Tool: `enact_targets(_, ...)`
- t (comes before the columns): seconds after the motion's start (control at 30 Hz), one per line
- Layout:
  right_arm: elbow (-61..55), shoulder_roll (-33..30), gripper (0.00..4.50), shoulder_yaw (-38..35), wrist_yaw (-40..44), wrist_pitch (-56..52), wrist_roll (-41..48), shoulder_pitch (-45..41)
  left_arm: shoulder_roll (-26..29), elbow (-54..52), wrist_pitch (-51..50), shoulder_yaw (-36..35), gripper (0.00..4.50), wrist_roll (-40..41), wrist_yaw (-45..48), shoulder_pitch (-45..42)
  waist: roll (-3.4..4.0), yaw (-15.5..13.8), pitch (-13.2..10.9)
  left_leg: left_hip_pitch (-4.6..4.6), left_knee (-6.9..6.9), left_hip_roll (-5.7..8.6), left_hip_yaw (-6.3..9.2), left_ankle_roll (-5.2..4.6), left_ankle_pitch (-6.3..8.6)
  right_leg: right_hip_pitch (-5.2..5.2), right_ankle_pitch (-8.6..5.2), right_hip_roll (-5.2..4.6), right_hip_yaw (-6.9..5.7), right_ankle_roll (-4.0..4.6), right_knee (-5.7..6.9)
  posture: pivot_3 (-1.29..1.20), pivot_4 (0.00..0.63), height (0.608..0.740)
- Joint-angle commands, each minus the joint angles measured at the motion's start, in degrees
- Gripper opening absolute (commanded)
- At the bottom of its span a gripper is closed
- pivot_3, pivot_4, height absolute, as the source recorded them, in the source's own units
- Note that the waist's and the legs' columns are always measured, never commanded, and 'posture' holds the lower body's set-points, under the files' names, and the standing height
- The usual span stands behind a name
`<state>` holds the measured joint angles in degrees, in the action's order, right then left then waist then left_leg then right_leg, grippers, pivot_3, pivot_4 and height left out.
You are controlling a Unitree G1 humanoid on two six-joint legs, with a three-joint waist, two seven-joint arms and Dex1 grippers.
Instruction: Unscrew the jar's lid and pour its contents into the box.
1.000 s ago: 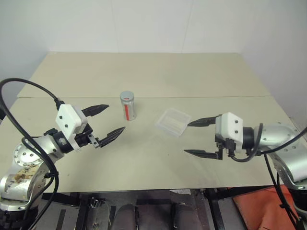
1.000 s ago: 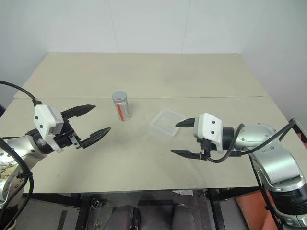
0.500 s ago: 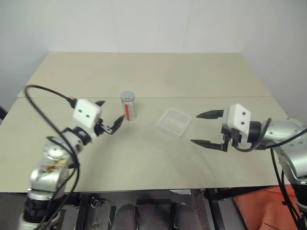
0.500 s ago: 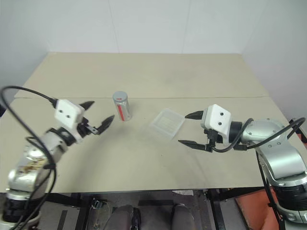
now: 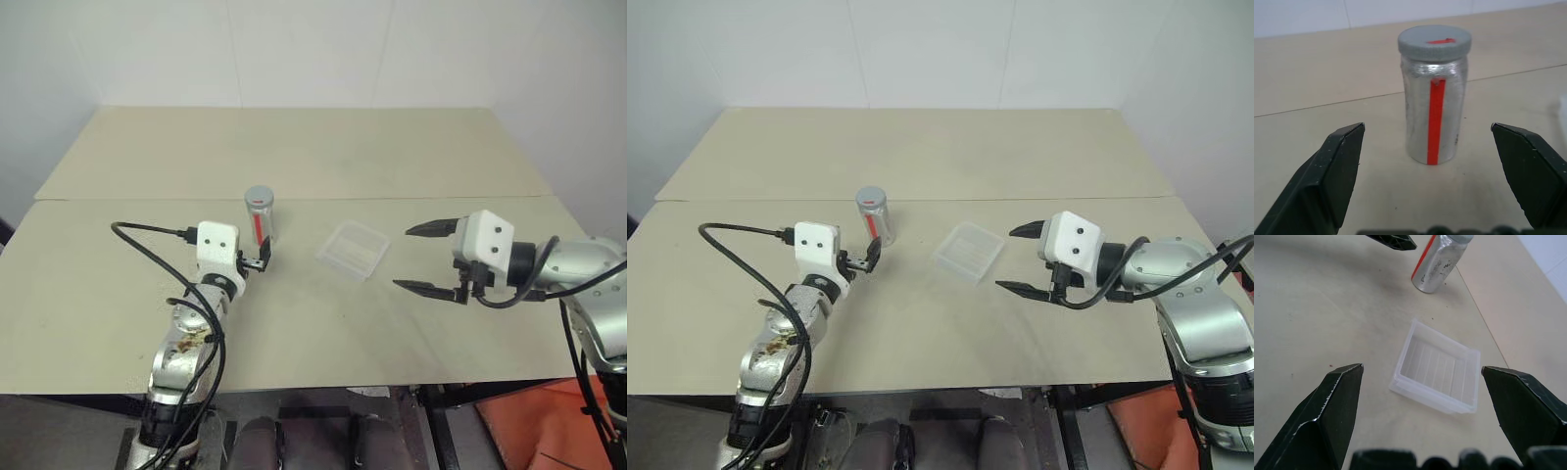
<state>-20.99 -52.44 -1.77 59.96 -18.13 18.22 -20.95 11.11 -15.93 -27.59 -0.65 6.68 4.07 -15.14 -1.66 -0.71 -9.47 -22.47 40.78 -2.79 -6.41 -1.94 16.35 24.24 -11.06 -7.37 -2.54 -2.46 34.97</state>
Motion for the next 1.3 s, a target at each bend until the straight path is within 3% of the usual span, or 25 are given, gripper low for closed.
enact_targets(0.03,-2.5,-1.2,4.48,-2.5,0.6,1.4,0.7,-0.1,-0.2,4.0,5.9,0.0,4.50,-0.3,2.1,-2.5,0.00,0.0,0.0,0.00,0.00,0.00,0.00,0.00,0.00,0.00,0.00,0.00,-0.01,0.00,0.00,0.00,0.150,0.740)
enact_targets(0.47,-4.0,-1.7,4.48,-2.5,1.1,-0.1,1.8,-0.6,-0.8,27.5,23.7,-1.3,4.50,-1.6,4.9,-12.4,-0.01,0.0,0.0,-0.03,0.01,0.00,-0.01,-0.02,0.01,0.00,0.01,-0.01,-0.02,-0.01,-0.02,0.00,0.150,0.740)
enact_targets(0.87,-5.7,-1.6,4.48,-2.5,0.7,-1.2,2.2,-0.2,-2.3,41.0,29.9,-2.6,4.50,-1.5,4.3,-19.7,-0.02,0.0,0.0,-0.07,0.02,0.00,-0.01,-0.02,0.01,0.02,0.02,-0.02,-0.06,-0.03,-0.03,0.00,0.150,0.740)
enact_targets(0.97,-6.0,-1.5,4.50,-2.6,0.5,-1.3,2.2,-0.1,-2.5,42.5,30.9,-2.6,3.89,-1.6,3.9,-20.4,-0.02,0.0,0.0,-0.07,0.02,0.00,0.00,-0.02,0.01,0.02,0.03,-0.02,-0.07,-0.04,-0.03,0.00,0.150,0.740)
enact_targets(1.17,-6.5,-1.5,4.50,-2.6,0.7,-1.1,2.3,0.3,-2.5,48.0,34.5,-2.9,1.99,-1.7,3.9,-22.9,-0.03,0.0,0.0,-0.08,0.02,0.00,0.00,-0.02,0.01,0.02,0.03,-0.02,-0.08,-0.05,-0.03,0.00,0.150,0.740)
enact_targets(1.3,-6.5,-1.3,4.50,-2.5,0.8,-0.9,2.3,0.3,-2.6,52.0,36.6,-2.8,1.91,-2.1,4.3,-24.5,-0.03,0.0,0.0,-0.08,0.03,0.00,0.00,-0.02,0.01,0.01,0.03,-0.02,-0.09,-0.05,-0.03,0.00,0.150,0.740)
